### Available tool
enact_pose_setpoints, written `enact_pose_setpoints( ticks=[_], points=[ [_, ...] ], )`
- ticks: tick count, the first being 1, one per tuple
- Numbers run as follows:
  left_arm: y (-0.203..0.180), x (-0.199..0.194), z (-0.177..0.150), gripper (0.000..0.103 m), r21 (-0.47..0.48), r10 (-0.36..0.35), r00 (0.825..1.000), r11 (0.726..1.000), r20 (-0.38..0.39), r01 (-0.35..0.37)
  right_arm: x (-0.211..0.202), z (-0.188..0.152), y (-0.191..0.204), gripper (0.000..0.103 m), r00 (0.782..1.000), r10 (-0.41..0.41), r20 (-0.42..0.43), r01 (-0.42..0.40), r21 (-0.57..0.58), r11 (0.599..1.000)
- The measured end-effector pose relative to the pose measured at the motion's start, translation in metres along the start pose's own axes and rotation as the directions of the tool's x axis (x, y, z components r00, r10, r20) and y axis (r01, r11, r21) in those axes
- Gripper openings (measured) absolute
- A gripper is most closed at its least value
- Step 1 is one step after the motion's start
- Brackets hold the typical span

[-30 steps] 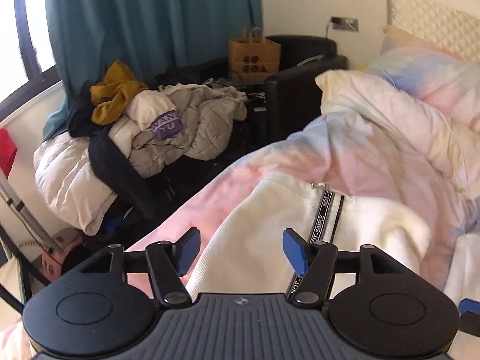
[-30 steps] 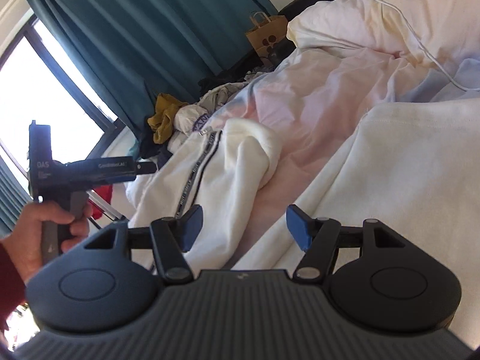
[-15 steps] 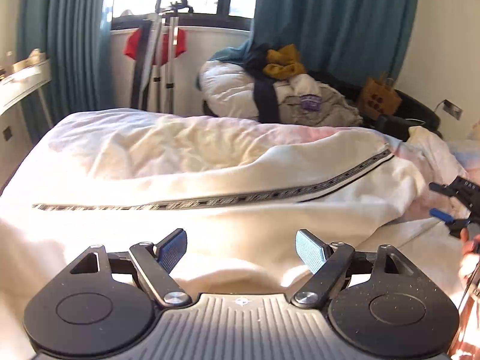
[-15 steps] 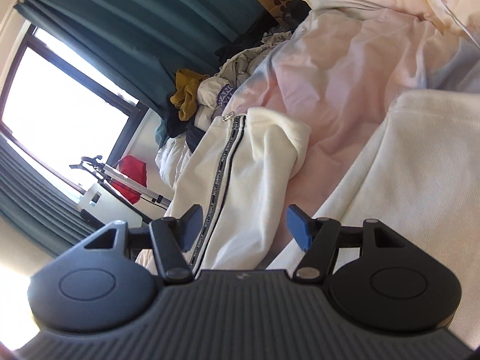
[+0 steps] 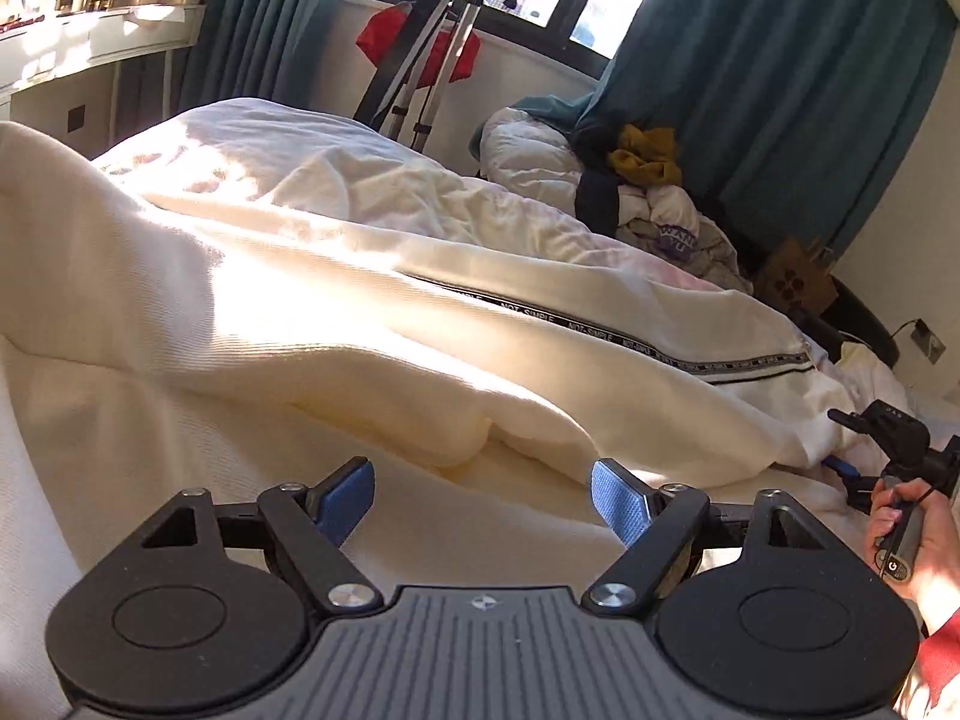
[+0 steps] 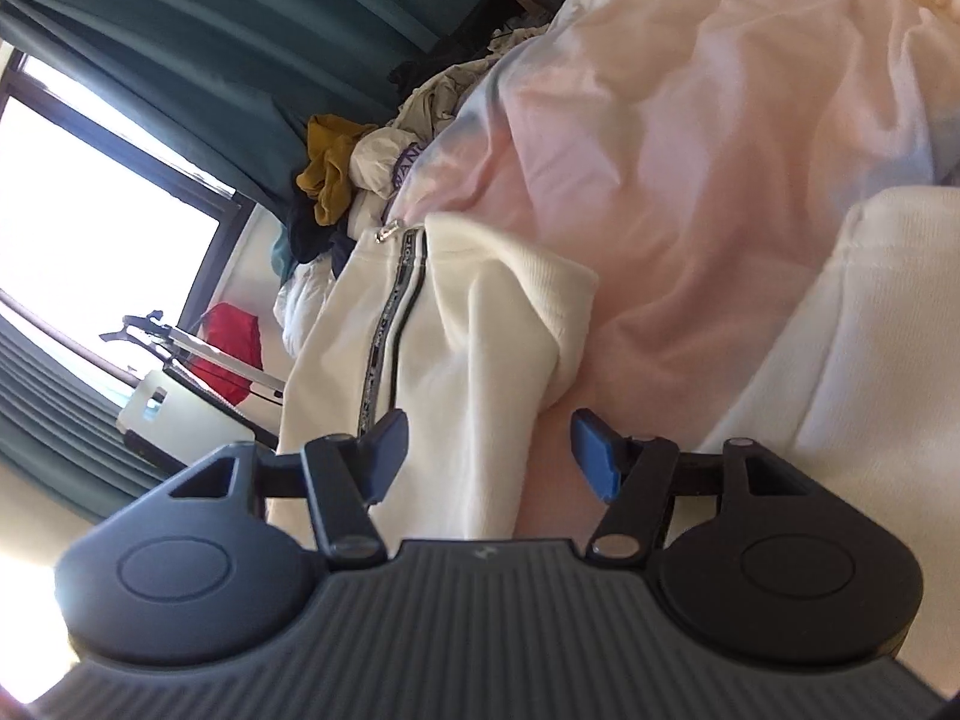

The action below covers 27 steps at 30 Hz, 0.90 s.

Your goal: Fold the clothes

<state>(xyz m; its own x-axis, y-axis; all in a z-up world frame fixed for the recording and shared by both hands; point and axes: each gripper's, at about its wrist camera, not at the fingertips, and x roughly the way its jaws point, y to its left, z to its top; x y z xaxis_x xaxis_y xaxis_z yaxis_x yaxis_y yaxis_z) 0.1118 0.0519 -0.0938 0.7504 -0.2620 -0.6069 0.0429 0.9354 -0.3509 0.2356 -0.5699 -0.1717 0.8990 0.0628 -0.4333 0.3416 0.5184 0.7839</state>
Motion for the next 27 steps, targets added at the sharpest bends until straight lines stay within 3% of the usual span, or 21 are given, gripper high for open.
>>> enact_pose_setpoints(
  ticks=[2, 3, 4, 6, 10, 15, 18, 22, 24, 27],
  points=[
    [0.002, 0.011, 0.004, 0.082, -0.009, -0.008, 1.0, 1.0, 0.001, 0.008, 0.012, 0.006, 0.001, 0.053, 1.0, 0.009, 0.016, -0.009, -0.012, 1.0],
    [0.002, 0.017, 0.004, 0.082, -0.009, -0.01, 1.0, 1.0, -0.002, 0.01, 0.018, 0.009, 0.002, 0.047, 1.0, 0.016, 0.025, -0.015, -0.022, 1.0],
    [0.002, 0.023, 0.005, 0.082, -0.009, -0.012, 1.0, 1.0, -0.006, 0.012, 0.022, 0.011, 0.003, 0.03, 0.999, 0.024, 0.044, -0.023, -0.017, 1.0],
    [0.001, 0.03, 0.004, 0.082, -0.019, -0.011, 1.0, 1.0, -0.008, 0.011, 0.026, 0.013, 0.004, 0.01, 0.995, 0.043, 0.093, -0.044, 0.007, 0.999],
    [-0.001, 0.037, 0.006, 0.082, -0.033, -0.01, 1.0, 0.999, -0.004, 0.01, 0.014, 0.017, 0.015, 0.008, 0.98, 0.073, 0.186, -0.076, 0.011, 0.997],
    [-0.004, 0.029, 0.01, 0.082, -0.046, -0.021, 0.999, 0.999, 0.035, 0.023, -0.023, 0.032, 0.014, 0.007, 0.944, 0.078, 0.321, -0.11, 0.083, 0.99],
    [-0.006, 0.022, 0.011, 0.082, -0.049, -0.024, 0.999, 0.998, 0.041, 0.026, -0.046, 0.03, 0.002, 0.007, 0.917, -0.045, 0.396, 0.02, 0.066, 0.998],
    [-0.002, 0.015, 0.013, 0.082, -0.086, -0.027, 0.999, 0.996, 0.039, 0.031, -0.049, 0.015, -0.035, 0.007, 0.927, -0.225, 0.301, 0.214, 0.07, 0.974],
    [0.002, 0.013, 0.015, 0.082, -0.115, -0.038, 0.999, 0.992, 0.039, 0.042, -0.05, 0.006, -0.046, 0.01, 0.938, -0.252, 0.238, 0.249, 0.044, 0.968],
    [0.006, 0.006, 0.017, 0.082, -0.131, -0.016, 0.999, 0.991, 0.04, 0.021, -0.06, 0.001, -0.036, 0.011, 0.938, -0.264, 0.223, 0.279, -0.037, 0.96]
  ],
)
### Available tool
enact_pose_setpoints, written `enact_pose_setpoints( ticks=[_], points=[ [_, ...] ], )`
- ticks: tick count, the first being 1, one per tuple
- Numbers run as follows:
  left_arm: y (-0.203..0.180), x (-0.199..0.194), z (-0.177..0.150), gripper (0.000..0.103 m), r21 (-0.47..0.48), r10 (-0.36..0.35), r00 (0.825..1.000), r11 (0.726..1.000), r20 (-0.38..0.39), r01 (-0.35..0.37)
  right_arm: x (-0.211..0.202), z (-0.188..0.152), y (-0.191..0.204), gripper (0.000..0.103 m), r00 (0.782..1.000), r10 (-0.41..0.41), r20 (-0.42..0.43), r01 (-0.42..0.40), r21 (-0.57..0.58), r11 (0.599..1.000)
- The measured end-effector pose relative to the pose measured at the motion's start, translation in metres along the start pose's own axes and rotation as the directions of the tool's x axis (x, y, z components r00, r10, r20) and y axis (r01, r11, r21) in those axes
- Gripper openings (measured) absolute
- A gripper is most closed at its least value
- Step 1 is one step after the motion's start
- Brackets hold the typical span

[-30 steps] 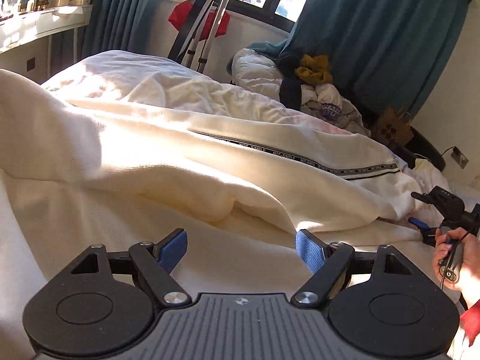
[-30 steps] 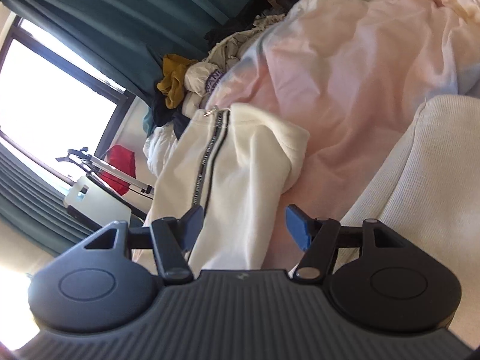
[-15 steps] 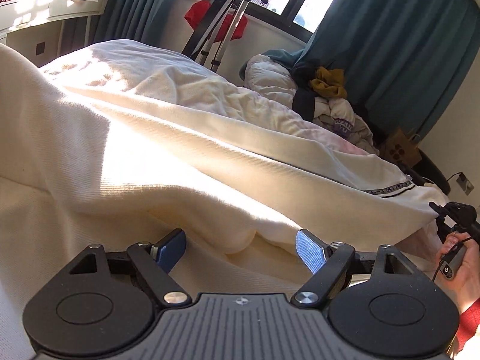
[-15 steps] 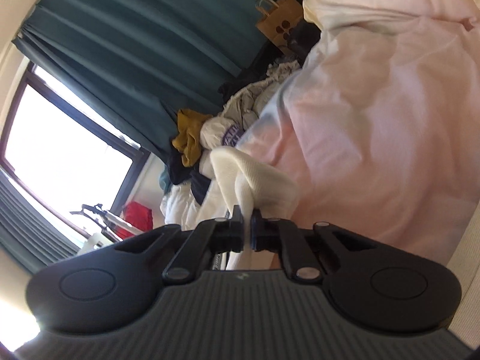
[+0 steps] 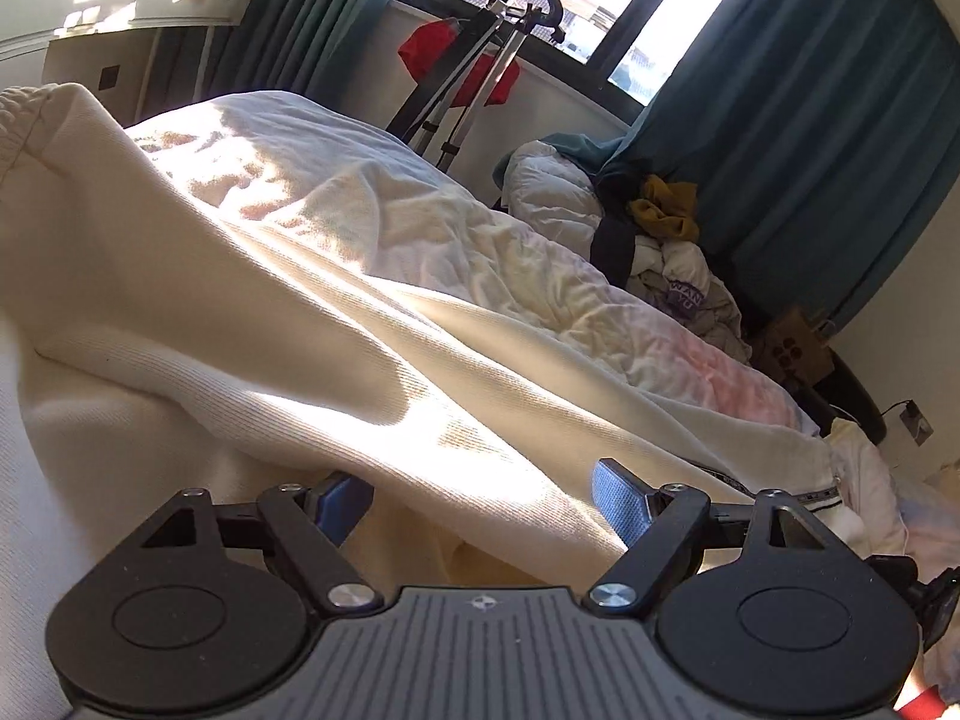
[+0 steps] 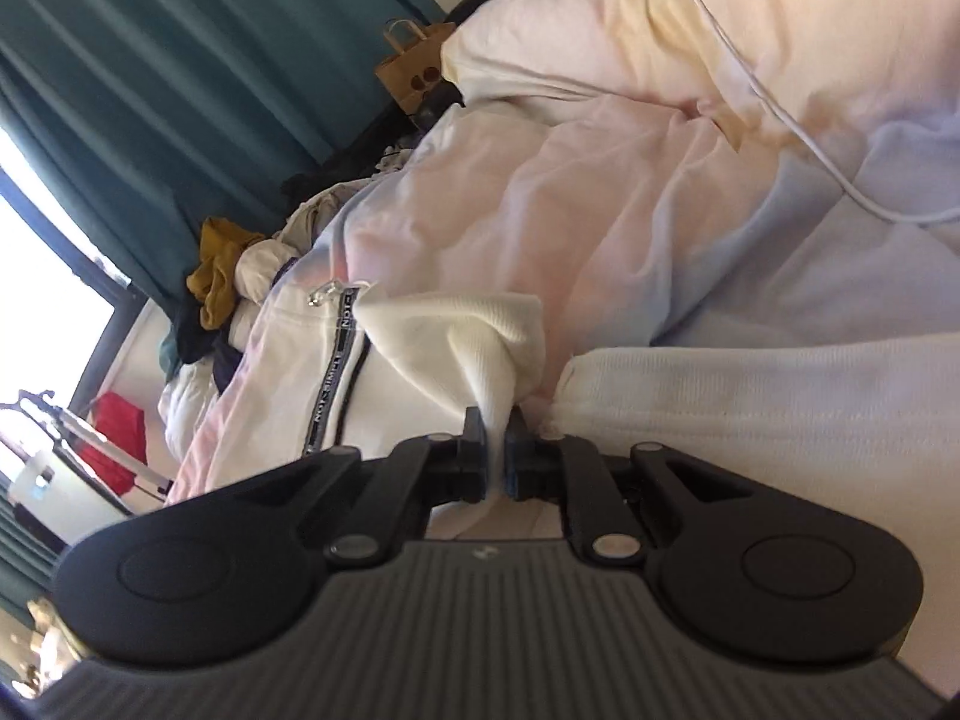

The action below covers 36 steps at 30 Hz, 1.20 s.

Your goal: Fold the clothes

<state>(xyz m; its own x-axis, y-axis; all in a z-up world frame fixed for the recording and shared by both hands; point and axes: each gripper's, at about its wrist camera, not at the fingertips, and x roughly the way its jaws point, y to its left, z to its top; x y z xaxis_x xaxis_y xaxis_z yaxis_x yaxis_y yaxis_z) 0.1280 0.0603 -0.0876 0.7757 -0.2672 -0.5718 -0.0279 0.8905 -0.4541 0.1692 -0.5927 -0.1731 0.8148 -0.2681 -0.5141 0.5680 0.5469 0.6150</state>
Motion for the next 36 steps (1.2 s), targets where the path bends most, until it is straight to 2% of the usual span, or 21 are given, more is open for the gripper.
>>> enact_pose_setpoints(
  ticks=[2, 6, 9, 12, 15, 18, 20, 21, 23, 25, 27, 29, 31, 33, 34, 36],
  points=[
    [0.003, -0.005, 0.002, 0.082, -0.007, 0.009, 1.0, 1.0, 0.002, -0.009, -0.014, -0.003, 0.009, 0.015, 1.0, -0.024, -0.008, 0.024, -0.04, 0.999],
    [0.015, -0.024, 0.017, 0.082, -0.029, 0.017, 1.0, 0.999, -0.001, -0.017, -0.05, -0.017, 0.02, 0.049, 0.998, -0.045, -0.04, 0.041, -0.091, 0.995],
    [0.033, -0.047, 0.039, 0.082, -0.058, 0.013, 1.0, 0.998, -0.006, -0.014, -0.077, -0.029, 0.035, 0.066, 0.997, -0.041, -0.071, 0.029, -0.156, 0.987],
    [0.066, -0.077, 0.075, 0.082, -0.11, -0.001, 1.0, 0.994, 0.006, 0.001, -0.098, -0.042, 0.053, 0.068, 0.99, 0.022, -0.143, -0.048, -0.182, 0.982],
    [0.116, -0.097, 0.121, 0.083, -0.15, 0.066, 0.997, 0.987, 0.049, -0.058, -0.108, -0.058, 0.06, 0.067, 0.98, 0.073, -0.184, -0.103, -0.163, 0.981],
    [0.182, -0.098, 0.161, 0.087, -0.294, 0.08, 0.995, 0.954, 0.055, -0.061, -0.111, -0.075, 0.063, 0.068, 0.973, 0.077, -0.218, -0.109, -0.14, 0.984],
    [0.23, -0.086, 0.188, 0.087, -0.423, 0.058, 0.998, 0.905, 0.023, -0.043, -0.103, -0.086, 0.062, 0.068, 0.965, 0.044, -0.259, -0.079, -0.125, 0.989],
    [0.247, -0.079, 0.197, 0.087, -0.453, 0.057, 0.998, 0.89, 0.014, -0.044, -0.099, -0.09, 0.063, 0.068, 0.962, 0.031, -0.271, -0.067, -0.126, 0.99],
    [0.266, -0.059, 0.209, 0.086, -0.476, -0.011, 0.999, 0.88, -0.03, -0.005, -0.093, -0.095, 0.065, 0.068, 0.958, 0.007, -0.287, -0.046, -0.13, 0.99],
    [0.284, -0.039, 0.221, 0.078, -0.499, -0.08, 0.994, 0.866, -0.073, 0.033, -0.09, -0.098, 0.071, 0.068, 0.957, -0.002, -0.29, -0.04, -0.137, 0.99],
    [0.284, -0.015, 0.225, 0.074, -0.48, -0.158, 0.978, 0.874, -0.135, 0.075, -0.087, -0.101, 0.08, 0.068, 0.957, 0.001, -0.291, -0.048, -0.156, 0.987],
    [0.282, 0.012, 0.226, 0.072, -0.469, -0.159, 0.964, 0.882, -0.214, 0.042, -0.089, -0.103, 0.094, 0.068, 0.961, -0.001, -0.275, -0.057, -0.202, 0.978],
    [0.282, 0.039, 0.226, 0.059, -0.462, -0.147, 0.947, 0.887, -0.284, 0.0, -0.091, -0.106, 0.107, 0.068, 0.966, 0.001, -0.259, -0.068, -0.252, 0.965],
    [0.286, 0.059, 0.223, 0.047, -0.468, -0.133, 0.942, 0.883, -0.308, -0.029, -0.092, -0.11, 0.116, 0.068, 0.968, -0.001, -0.25, -0.074, -0.289, 0.954],
    [0.284, 0.06, 0.226, 0.037, -0.45, -0.128, 0.949, 0.893, -0.288, -0.016, -0.092, -0.111, 0.119, 0.067, 0.969, -0.007, -0.249, -0.07, -0.3, 0.951],
    [0.281, 0.062, 0.231, 0.03, -0.409, -0.12, 0.962, 0.912, -0.247, 0.009, -0.091, -0.113, 0.119, 0.067, 0.969, -0.025, -0.246, -0.051, -0.298, 0.953]
  ],
)
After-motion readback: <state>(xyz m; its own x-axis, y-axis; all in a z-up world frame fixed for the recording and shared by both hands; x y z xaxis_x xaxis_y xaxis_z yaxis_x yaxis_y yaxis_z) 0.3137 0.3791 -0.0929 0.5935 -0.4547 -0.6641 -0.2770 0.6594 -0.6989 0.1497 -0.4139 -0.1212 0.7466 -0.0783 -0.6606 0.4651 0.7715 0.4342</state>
